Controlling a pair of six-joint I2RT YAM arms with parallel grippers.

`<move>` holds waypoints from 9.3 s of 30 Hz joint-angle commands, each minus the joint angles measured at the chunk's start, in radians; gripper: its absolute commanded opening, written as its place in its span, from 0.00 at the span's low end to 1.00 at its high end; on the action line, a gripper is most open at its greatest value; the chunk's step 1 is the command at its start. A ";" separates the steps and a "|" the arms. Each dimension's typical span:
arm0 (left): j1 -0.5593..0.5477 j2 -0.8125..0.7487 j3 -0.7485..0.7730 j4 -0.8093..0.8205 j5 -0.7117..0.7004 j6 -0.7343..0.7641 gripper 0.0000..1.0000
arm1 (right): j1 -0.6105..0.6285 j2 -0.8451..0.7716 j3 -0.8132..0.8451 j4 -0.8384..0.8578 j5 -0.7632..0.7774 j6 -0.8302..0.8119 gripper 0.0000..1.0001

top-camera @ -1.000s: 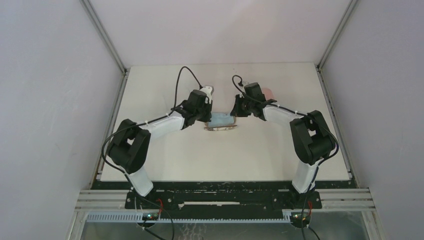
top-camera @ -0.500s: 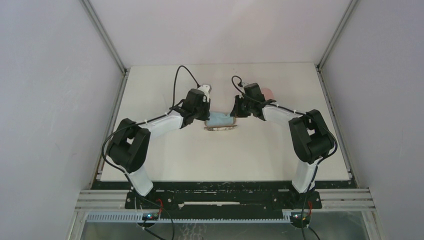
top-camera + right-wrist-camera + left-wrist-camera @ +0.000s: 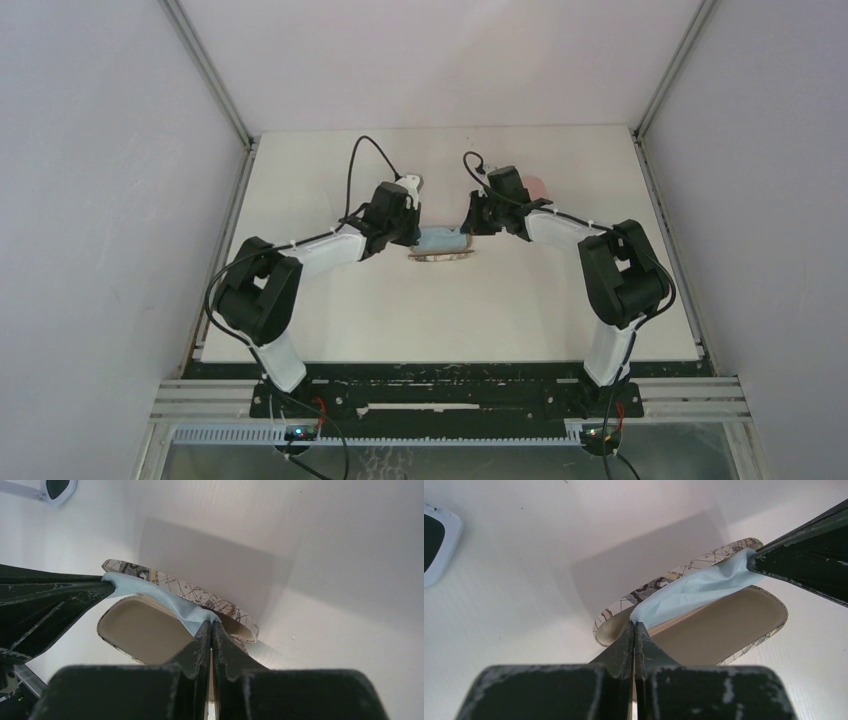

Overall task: Organize the sunglasses
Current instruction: Place the glasses cleaning cloth in the sunglasses case, then pick up the sunglasses from the center of the board, then place the sunglasses at the center of the board, then adjust the sunglasses at the center of the board.

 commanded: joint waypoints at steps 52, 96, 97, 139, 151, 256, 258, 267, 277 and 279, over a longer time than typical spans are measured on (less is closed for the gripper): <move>0.023 0.032 0.021 0.026 -0.014 0.013 0.08 | -0.024 0.022 0.061 0.039 -0.039 0.007 0.04; 0.025 -0.018 0.047 0.012 -0.026 0.014 0.41 | -0.027 -0.089 0.048 -0.030 0.043 -0.031 0.25; 0.025 -0.021 0.047 0.012 -0.026 0.014 0.41 | -0.027 -0.093 0.045 -0.029 0.043 -0.031 0.25; 0.252 -0.124 -0.026 -0.123 -0.692 -0.252 0.70 | -0.030 -0.514 -0.326 0.004 0.098 0.012 0.31; 0.275 0.013 0.096 -0.127 -0.657 -0.238 0.56 | -0.030 -0.505 -0.328 0.011 0.098 0.012 0.32; 0.099 -0.962 -0.363 -0.505 -0.396 -0.460 0.64 | 0.171 -1.137 -0.554 -0.283 0.403 0.427 0.58; 0.098 -1.022 -0.395 -0.471 -0.451 -0.413 0.65 | 0.307 -1.080 -0.549 -0.234 0.497 0.494 0.59; 0.098 -1.128 -0.520 -0.358 -0.555 -0.315 0.64 | 0.614 -0.615 -0.297 -0.243 0.781 0.834 0.60; 0.098 -1.157 -0.627 -0.255 -0.585 -0.304 0.59 | 0.696 -0.264 -0.083 -0.264 0.793 0.970 0.57; 0.098 -1.163 -0.659 -0.230 -0.604 -0.285 0.59 | 0.705 -0.217 -0.054 -0.269 0.791 0.971 0.56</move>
